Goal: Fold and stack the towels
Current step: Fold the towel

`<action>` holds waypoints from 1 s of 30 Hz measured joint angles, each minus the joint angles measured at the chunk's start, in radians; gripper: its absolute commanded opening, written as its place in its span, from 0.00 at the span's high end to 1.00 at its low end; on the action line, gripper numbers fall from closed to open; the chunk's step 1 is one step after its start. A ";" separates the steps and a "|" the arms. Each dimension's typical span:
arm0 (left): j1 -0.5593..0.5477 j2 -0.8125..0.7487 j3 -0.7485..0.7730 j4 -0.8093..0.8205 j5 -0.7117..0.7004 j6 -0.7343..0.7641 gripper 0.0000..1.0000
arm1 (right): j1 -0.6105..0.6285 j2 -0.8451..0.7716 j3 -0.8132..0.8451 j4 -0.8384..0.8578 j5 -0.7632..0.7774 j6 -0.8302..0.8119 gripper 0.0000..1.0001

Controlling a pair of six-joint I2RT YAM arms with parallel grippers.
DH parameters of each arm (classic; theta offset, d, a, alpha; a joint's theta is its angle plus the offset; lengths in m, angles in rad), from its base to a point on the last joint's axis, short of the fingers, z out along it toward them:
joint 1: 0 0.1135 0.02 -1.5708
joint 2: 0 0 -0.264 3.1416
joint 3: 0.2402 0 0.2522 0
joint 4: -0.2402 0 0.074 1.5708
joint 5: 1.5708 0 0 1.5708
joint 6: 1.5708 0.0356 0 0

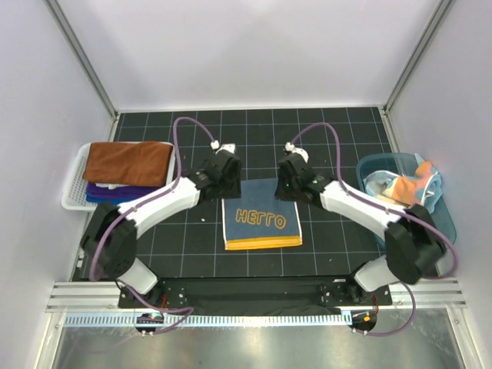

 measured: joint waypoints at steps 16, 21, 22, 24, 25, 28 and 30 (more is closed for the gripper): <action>0.169 0.443 0.283 0.087 0.207 0.153 0.65 | -0.140 0.475 0.234 0.319 -0.354 -0.008 0.90; 0.174 0.467 0.284 0.095 0.217 0.174 0.65 | -0.149 0.519 0.226 0.385 -0.386 0.012 0.92; 0.174 0.471 0.286 0.096 0.217 0.175 0.65 | -0.156 0.523 0.217 0.402 -0.393 0.019 0.92; 0.175 0.480 0.287 0.097 0.215 0.178 0.65 | -0.177 0.527 0.192 0.437 -0.407 0.033 0.93; 0.175 0.484 0.289 0.097 0.214 0.178 0.65 | -0.192 0.529 0.177 0.454 -0.418 0.042 0.93; 0.175 0.494 0.294 0.096 0.199 0.177 0.65 | -0.235 0.529 0.132 0.502 -0.446 0.069 0.94; 0.175 0.495 0.297 0.096 0.187 0.177 0.66 | -0.258 0.529 0.118 0.528 -0.467 0.081 0.94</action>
